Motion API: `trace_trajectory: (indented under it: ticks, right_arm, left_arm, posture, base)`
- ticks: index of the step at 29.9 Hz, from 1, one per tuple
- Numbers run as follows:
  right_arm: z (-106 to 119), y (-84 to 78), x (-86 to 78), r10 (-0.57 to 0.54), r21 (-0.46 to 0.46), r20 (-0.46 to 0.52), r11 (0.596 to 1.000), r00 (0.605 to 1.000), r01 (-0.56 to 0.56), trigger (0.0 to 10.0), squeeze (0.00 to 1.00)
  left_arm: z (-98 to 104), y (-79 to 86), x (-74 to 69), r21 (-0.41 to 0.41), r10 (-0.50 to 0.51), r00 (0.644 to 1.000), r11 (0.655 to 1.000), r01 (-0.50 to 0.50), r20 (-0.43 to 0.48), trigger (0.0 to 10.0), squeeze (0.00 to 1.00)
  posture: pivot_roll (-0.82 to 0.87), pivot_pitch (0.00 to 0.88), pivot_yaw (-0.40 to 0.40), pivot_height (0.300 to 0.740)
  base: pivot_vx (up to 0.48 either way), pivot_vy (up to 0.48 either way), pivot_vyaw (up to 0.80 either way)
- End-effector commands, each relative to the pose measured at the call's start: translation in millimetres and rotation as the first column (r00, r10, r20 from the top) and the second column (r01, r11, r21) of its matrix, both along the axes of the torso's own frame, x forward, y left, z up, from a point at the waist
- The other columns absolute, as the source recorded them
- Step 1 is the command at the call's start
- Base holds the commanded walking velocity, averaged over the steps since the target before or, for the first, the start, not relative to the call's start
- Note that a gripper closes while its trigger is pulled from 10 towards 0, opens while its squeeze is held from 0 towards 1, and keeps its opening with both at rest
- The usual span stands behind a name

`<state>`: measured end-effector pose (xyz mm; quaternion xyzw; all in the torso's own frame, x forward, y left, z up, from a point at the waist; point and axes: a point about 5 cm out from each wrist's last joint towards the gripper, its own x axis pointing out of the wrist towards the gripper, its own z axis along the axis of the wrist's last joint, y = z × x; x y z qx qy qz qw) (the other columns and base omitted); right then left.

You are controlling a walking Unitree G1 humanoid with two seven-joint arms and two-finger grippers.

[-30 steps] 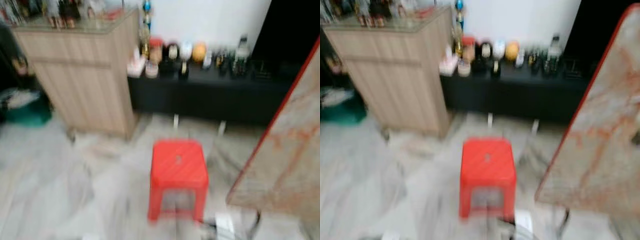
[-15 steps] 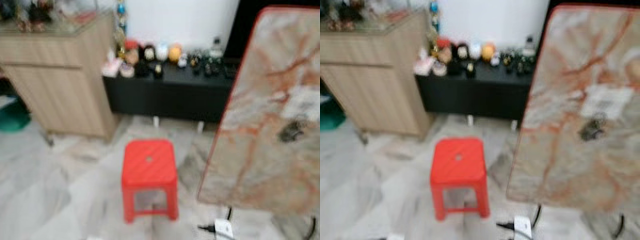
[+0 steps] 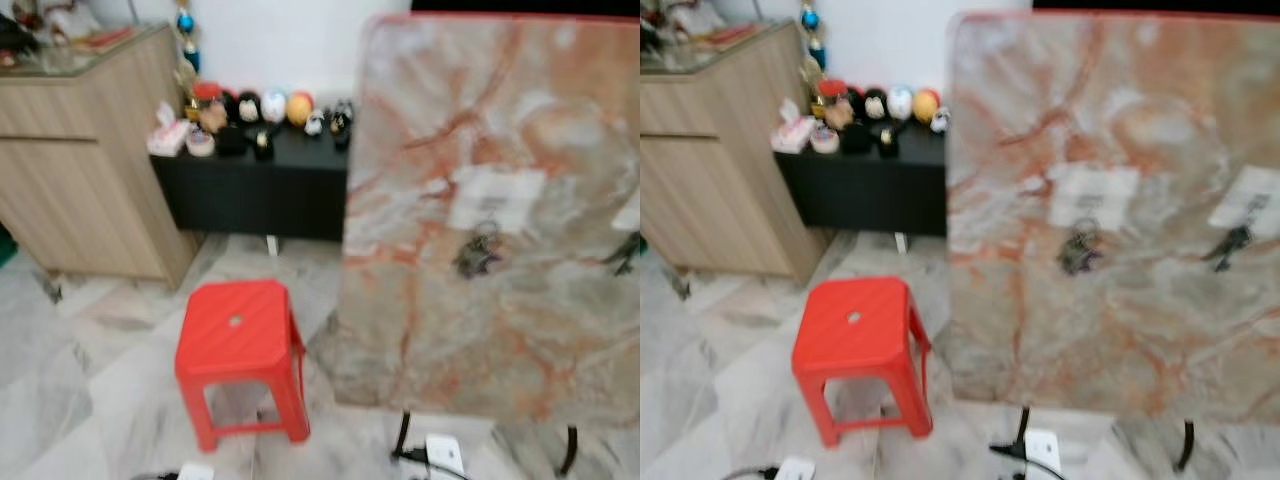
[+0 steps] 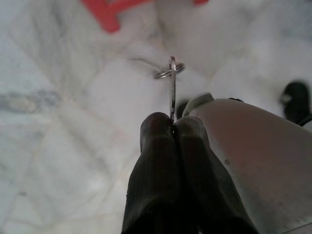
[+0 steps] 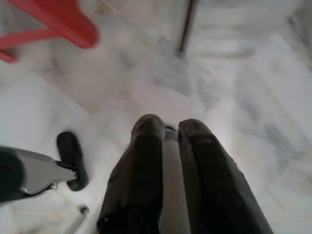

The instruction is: Hang keys on a hook

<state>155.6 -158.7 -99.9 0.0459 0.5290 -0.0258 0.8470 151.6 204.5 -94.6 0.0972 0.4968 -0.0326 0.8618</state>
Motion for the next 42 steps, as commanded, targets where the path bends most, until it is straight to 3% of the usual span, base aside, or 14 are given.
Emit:
trace_trajectory:
  ticks: [1,15,21,42]
  right_arm:
    - [2.5,5.7,6.7,0.006,0.008,0.021,1.000,1.000,-0.007,10.0,0.00]
    - [1.9,6.0,5.4,0.009,0.009,0.017,1.000,1.000,-0.009,10.0,0.00]
    - [1.7,5.7,4.9,0.016,0.007,0.016,1.000,1.000,-0.016,10.0,0.00]
    - [2.2,8.9,6.1,-0.004,0.021,0.023,1.000,1.000,0.003,10.0,0.00]
  left_arm:
    - [-3.3,4.3,-9.2,0.007,-0.004,0.999,1.000,0.004,-0.051,10.0,0.00]
    - [0.8,-9.6,7.7,-0.014,-0.028,0.999,1.000,0.028,-0.016,10.0,0.00]
    - [-0.9,-6.5,1.9,-0.014,-0.020,0.999,1.000,0.020,-0.027,10.0,0.00]
    - [-0.2,-3.2,2.3,-0.004,-0.018,1.000,1.000,0.018,-0.023,10.0,0.00]
  posture:
    - [-0.05,0.000,0.020,0.716]
    - [-0.05,0.000,0.023,0.716]
    - [-0.05,0.000,0.023,0.716]
    - [-0.05,0.000,0.035,0.716]
  base:
    - [0.000,-0.390,0.00]
    - [0.000,-0.405,0.00]
    - [0.000,-0.417,0.00]
    - [0.000,-0.420,0.00]
